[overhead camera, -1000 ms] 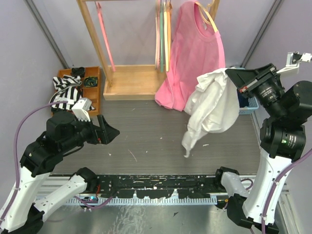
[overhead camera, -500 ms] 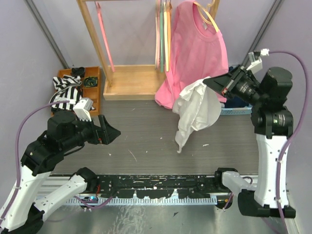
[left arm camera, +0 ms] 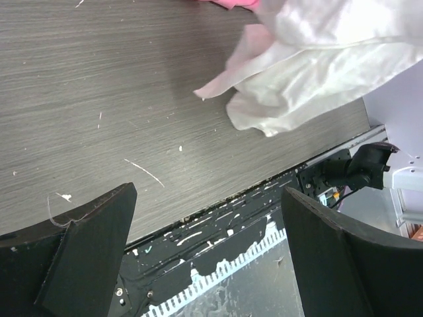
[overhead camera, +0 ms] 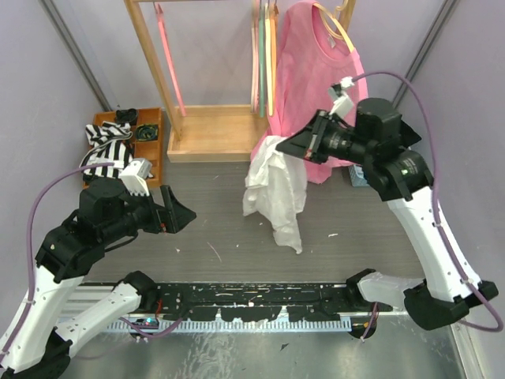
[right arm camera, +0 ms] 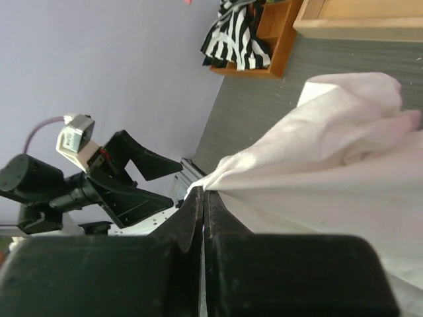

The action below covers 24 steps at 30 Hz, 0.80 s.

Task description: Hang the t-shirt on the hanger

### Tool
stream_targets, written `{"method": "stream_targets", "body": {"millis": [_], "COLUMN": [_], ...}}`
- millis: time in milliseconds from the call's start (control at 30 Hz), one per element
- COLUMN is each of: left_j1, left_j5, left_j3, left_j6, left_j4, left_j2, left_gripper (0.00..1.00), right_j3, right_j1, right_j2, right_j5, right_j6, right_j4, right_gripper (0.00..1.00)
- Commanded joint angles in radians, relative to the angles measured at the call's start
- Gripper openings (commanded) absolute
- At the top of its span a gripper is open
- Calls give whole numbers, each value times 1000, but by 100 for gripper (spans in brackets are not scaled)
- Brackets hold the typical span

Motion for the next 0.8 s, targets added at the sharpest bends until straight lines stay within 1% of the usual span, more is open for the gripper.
{"method": "stream_targets", "body": {"millis": [0,133,233,300,567,767], "left_j1": [5,5,5,5,5,4], "left_j5": [21,110,197,225,262,192], "left_j3": [35,27,17,9,-8,-8], "left_j6": [-10,-27,-36,-42,-58,-30], "left_j4": [-9,61,141,176,285,286], "left_j2": [7,2,5,4,40,101], "left_gripper": [98,98,98,98,98,98], "right_j3": [43,47,63,77,90,93], "right_j1": [171,289,334,354,392,409], "right_j2": [54,116,161,187,252,274], "right_j5": [186,279,303,319,321,314], "right_j6": [-29,-36,-38,-40,-40,-43], "right_j4": [120,151,172,179,215,229], "right_gripper": [1,1,1,1,1,1]}}
